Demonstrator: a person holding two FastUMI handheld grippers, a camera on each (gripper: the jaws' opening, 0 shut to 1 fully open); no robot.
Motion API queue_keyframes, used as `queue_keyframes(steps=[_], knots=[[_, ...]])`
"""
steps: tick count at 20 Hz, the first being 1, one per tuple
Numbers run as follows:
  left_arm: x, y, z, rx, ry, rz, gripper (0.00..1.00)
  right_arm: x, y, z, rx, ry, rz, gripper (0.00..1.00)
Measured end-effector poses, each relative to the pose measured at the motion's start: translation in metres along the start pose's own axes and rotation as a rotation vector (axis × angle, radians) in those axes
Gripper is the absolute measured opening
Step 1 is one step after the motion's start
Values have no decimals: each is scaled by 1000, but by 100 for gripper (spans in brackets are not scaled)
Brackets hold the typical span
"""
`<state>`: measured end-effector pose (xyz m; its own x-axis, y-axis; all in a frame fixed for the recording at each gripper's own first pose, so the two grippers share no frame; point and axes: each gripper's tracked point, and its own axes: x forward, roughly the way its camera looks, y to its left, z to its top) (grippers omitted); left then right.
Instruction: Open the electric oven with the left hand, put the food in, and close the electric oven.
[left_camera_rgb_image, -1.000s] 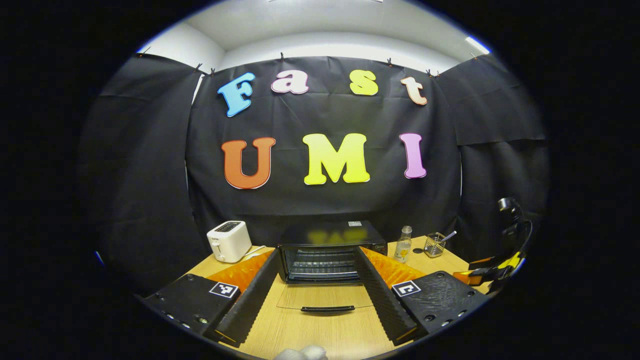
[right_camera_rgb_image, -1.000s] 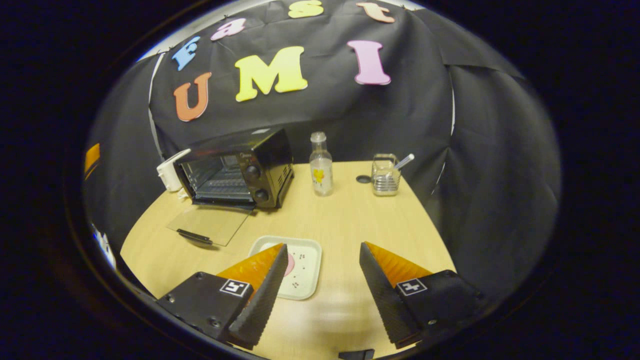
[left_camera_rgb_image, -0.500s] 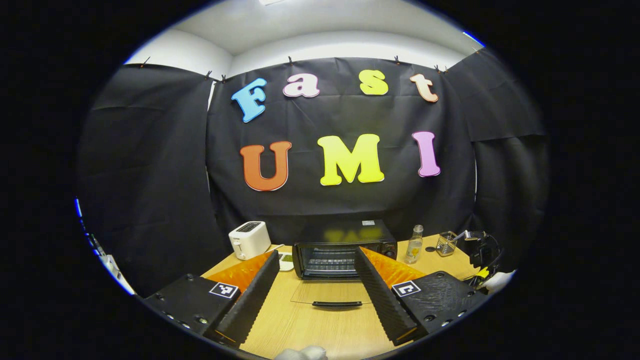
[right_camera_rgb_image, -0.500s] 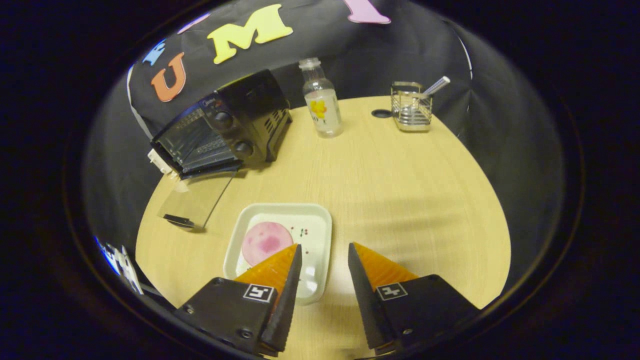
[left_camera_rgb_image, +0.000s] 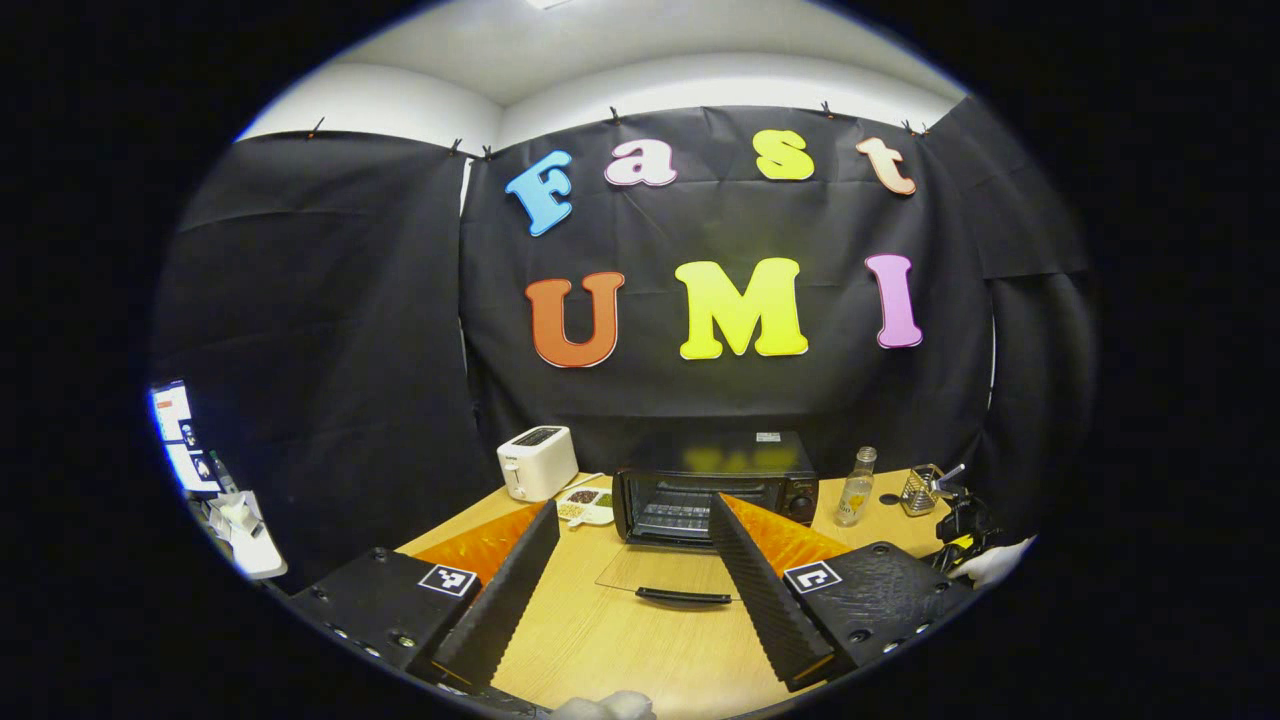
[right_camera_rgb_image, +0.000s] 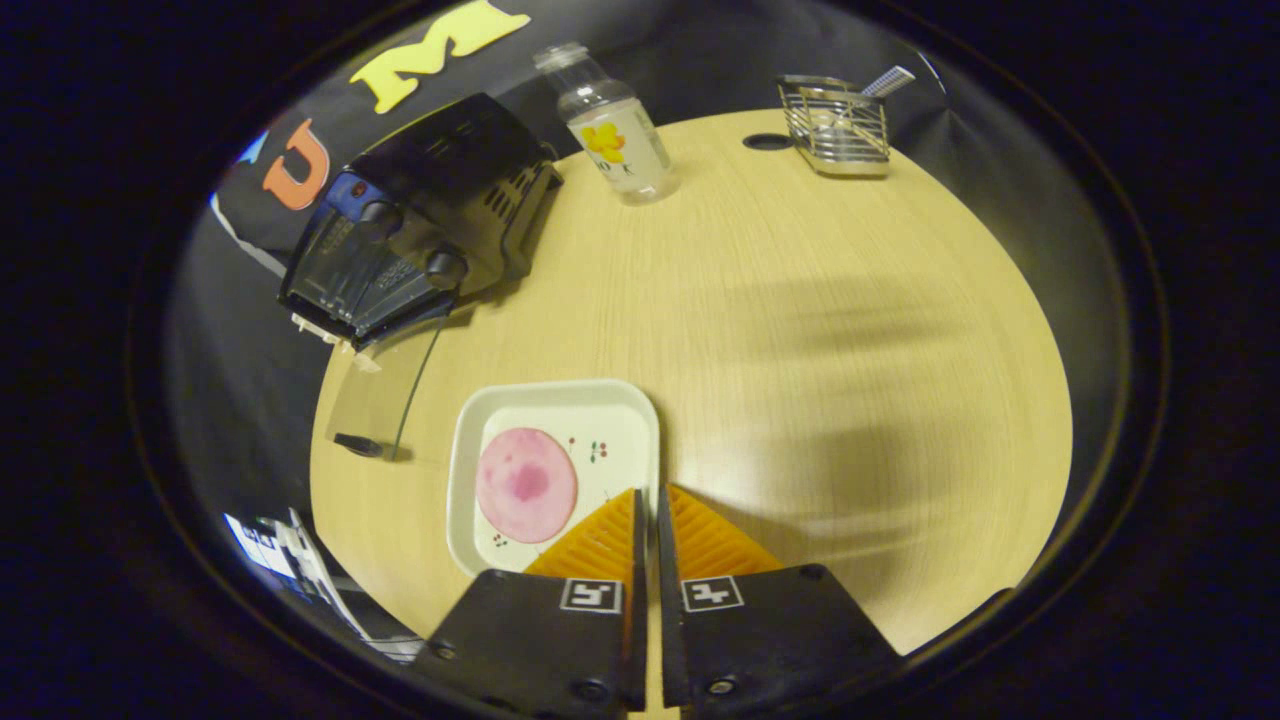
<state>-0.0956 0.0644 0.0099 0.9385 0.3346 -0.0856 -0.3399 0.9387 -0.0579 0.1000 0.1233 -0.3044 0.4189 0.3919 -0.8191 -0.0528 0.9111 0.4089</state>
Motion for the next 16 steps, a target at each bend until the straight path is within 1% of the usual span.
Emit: queue_keyframes(steps=[1,4,6,7,9,12,16], knots=[[-1,-2,0,0,-1,11,96,0,0,0,3,19,15,5],[-5,-4,-2,-10,2,41,96,-1,-1,0,22,63,88,4],[-7,-3,-4,-17,9,53,96,-3,1,-1,68,76,139,4],[-7,-1,-5,-21,11,55,96,-4,4,1,97,60,166,4],[-5,3,-7,-17,16,49,96,-10,7,2,128,26,195,4],[5,9,-9,-1,17,18,96,-20,14,9,153,-34,194,4],[26,14,-7,-3,10,-72,96,-42,28,16,239,-124,207,4]])
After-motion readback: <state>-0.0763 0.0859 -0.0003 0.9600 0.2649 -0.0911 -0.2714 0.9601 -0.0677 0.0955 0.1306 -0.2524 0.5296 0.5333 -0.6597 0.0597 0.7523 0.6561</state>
